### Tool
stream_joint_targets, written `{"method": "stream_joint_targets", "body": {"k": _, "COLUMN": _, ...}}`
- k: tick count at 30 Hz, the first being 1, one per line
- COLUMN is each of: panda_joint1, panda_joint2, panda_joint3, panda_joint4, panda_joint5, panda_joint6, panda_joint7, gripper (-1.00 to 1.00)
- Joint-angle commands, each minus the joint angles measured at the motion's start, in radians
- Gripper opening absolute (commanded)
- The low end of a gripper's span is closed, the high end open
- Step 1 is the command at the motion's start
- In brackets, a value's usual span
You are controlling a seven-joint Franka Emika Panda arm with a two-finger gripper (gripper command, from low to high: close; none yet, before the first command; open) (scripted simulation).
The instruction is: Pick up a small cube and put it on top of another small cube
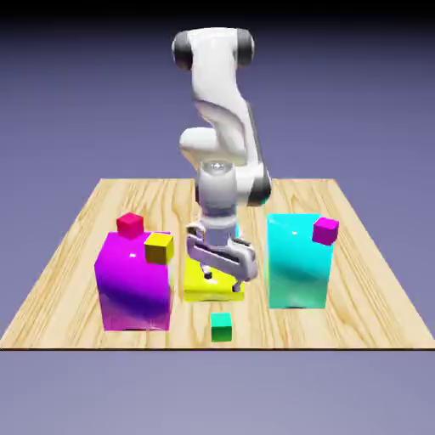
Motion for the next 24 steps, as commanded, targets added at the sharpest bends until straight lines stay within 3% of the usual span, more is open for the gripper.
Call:
{"method": "stream_joint_targets", "body": {"k": 1, "panda_joint1": -0.023, "panda_joint2": 0.035, "panda_joint3": 0.023, "panda_joint4": 0.016, "panda_joint5": -0.001, "panda_joint6": -0.018, "panda_joint7": 0.044, "gripper": 0.00}}
{"method": "stream_joint_targets", "body": {"k": 6, "panda_joint1": -0.150, "panda_joint2": 0.203, "panda_joint3": 0.149, "panda_joint4": 0.083, "panda_joint5": -0.006, "panda_joint6": -0.105, "panda_joint7": 0.261, "gripper": 0.00}}
{"method": "stream_joint_targets", "body": {"k": 13, "panda_joint1": -0.344, "panda_joint2": 0.201, "panda_joint3": 0.246, "panda_joint4": 0.077, "panda_joint5": -0.030, "panda_joint6": 0.002, "panda_joint7": 0.506, "gripper": 0.00}}
{"method": "stream_joint_targets", "body": {"k": 19, "panda_joint1": -0.194, "panda_joint2": 0.372, "panda_joint3": 0.093, "panda_joint4": 0.110, "panda_joint5": -0.133, "panda_joint6": 0.148, "panda_joint7": 0.571, "gripper": 0.00}}
{"method": "stream_joint_targets", "body": {"k": 20, "panda_joint1": -0.194, "panda_joint2": 0.372, "panda_joint3": 0.093, "panda_joint4": 0.110, "panda_joint5": -0.133, "panda_joint6": 0.148, "panda_joint7": 0.571, "gripper": -1.00}}
{"method": "stream_joint_targets", "body": {"k": 24, "panda_joint1": -0.289, "panda_joint2": 0.264, "panda_joint3": 0.190, "panda_joint4": 0.089, "panda_joint5": -0.068, "panda_joint6": 0.055, "panda_joint7": 0.530, "gripper": -1.00}}
